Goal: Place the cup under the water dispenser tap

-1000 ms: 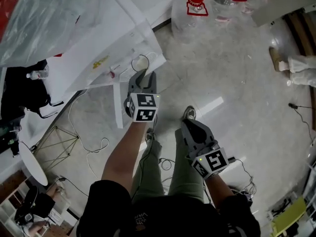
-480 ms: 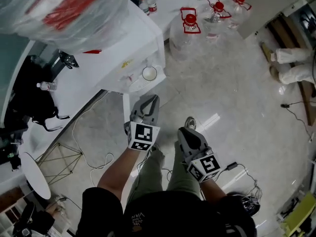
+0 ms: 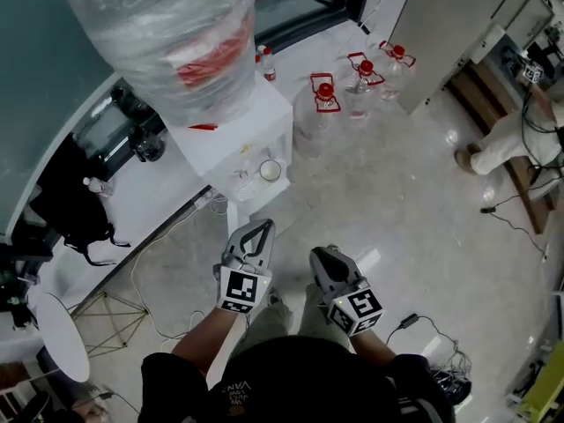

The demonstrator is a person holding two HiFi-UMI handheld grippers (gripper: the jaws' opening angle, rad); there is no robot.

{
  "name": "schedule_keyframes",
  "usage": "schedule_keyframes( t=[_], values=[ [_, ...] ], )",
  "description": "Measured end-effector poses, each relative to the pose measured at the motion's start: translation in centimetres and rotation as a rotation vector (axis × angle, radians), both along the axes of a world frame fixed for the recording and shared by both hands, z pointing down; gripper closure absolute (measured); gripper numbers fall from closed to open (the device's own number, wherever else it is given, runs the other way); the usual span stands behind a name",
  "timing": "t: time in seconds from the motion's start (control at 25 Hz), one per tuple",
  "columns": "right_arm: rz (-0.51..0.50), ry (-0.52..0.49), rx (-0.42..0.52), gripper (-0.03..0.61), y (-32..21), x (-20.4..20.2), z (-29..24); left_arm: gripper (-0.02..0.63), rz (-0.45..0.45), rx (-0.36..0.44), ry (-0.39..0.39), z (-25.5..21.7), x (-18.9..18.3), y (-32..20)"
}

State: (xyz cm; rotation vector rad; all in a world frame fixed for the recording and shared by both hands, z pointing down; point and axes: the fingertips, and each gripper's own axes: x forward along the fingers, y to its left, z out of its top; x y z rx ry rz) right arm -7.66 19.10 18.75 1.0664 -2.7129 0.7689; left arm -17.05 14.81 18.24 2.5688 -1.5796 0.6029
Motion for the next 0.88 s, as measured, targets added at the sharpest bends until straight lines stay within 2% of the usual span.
schedule_keyframes(
  t=[0.32,0.6,0.88],
  values=[
    [0.004,0.002,0.059,0.532,5.6,-0.7,-5.1,0.594,0.01,0.063,0.039,-6.8,-1.1,7.3],
    [0.005,0.029,0.091,0.532,8.5,0.1,-6.6,0.594,0.021,0.114,0.06,-9.3,-1.0,11.9],
    [0.036,0.047,0.112,0.532,10.3,1.3,-7.8,0.594,0.004,0.118,0.078,-10.6,-1.3,15.4]
  ],
)
